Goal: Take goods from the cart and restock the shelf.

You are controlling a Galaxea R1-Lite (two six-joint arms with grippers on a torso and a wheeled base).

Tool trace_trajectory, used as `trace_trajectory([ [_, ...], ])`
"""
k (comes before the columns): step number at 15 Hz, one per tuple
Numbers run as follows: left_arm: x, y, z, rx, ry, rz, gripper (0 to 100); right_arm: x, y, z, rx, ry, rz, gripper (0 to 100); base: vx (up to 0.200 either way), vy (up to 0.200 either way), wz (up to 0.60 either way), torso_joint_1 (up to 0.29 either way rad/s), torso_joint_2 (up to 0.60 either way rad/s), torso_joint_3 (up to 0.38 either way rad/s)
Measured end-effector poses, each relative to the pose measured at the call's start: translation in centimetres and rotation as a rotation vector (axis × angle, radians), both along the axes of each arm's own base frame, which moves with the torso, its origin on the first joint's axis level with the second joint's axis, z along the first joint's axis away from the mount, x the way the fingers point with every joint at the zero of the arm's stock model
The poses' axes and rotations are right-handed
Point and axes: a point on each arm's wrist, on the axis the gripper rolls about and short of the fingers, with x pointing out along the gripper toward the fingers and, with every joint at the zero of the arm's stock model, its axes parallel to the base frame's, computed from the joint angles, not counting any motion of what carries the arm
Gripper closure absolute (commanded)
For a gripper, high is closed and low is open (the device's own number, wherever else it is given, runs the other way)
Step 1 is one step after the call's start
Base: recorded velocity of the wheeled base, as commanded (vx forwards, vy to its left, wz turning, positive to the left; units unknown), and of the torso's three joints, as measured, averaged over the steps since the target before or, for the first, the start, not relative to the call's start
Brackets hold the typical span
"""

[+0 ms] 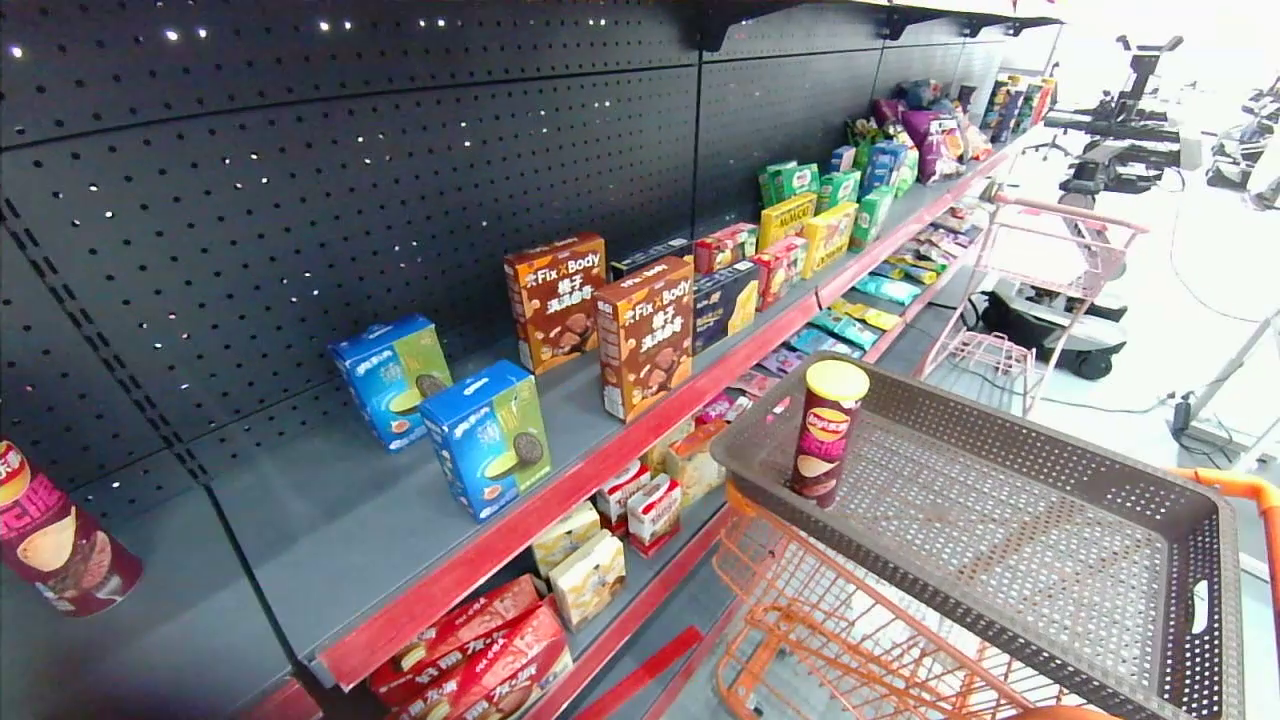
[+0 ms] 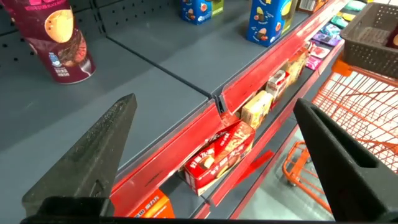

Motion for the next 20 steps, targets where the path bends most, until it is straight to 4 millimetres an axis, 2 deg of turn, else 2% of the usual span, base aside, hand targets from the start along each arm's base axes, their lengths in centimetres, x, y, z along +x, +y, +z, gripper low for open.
trace_trajectory([
  [2,0.0,0.0,0.0,0.000,0.000,0.000,0,0.3,0.0,1.6,-0.002,0.020,0.011,0,0.000,0.000,0.00,0.000,0.00,0.000],
  [4,0.0,0.0,0.0,0.000,0.000,0.000,0,1.4,0.0,4.9,0.011,0.055,0.014,0,0.000,0.000,0.00,0.000,0.00,0.000],
  [6,0.0,0.0,0.0,0.000,-0.001,0.000,0,4.1,0.1,8.8,0.045,0.097,0.019,0,0.000,0.000,0.00,0.000,0.00,0.000],
  [9,0.0,0.0,0.0,0.000,0.000,0.000,0,9.7,0.3,11.6,0.041,0.156,0.013,0,0.000,0.000,0.00,0.000,0.00,0.000],
  [12,0.0,0.0,0.0,0.000,0.000,0.000,0,15.3,0.3,12.2,0.041,0.204,0.071,0,0.000,0.000,0.00,0.000,0.00,0.000],
  [17,0.0,0.0,0.0,0.001,0.000,0.000,0,21.8,-0.3,10.7,0.021,0.249,0.098,0,0.000,0.000,0.00,0.000,0.00,0.000],
  [20,0.0,0.0,0.0,0.001,0.000,0.000,0,25.7,-0.4,9.1,0.008,0.226,0.114,0,0.000,0.000,0.00,0.000,0.00,0.000],
])
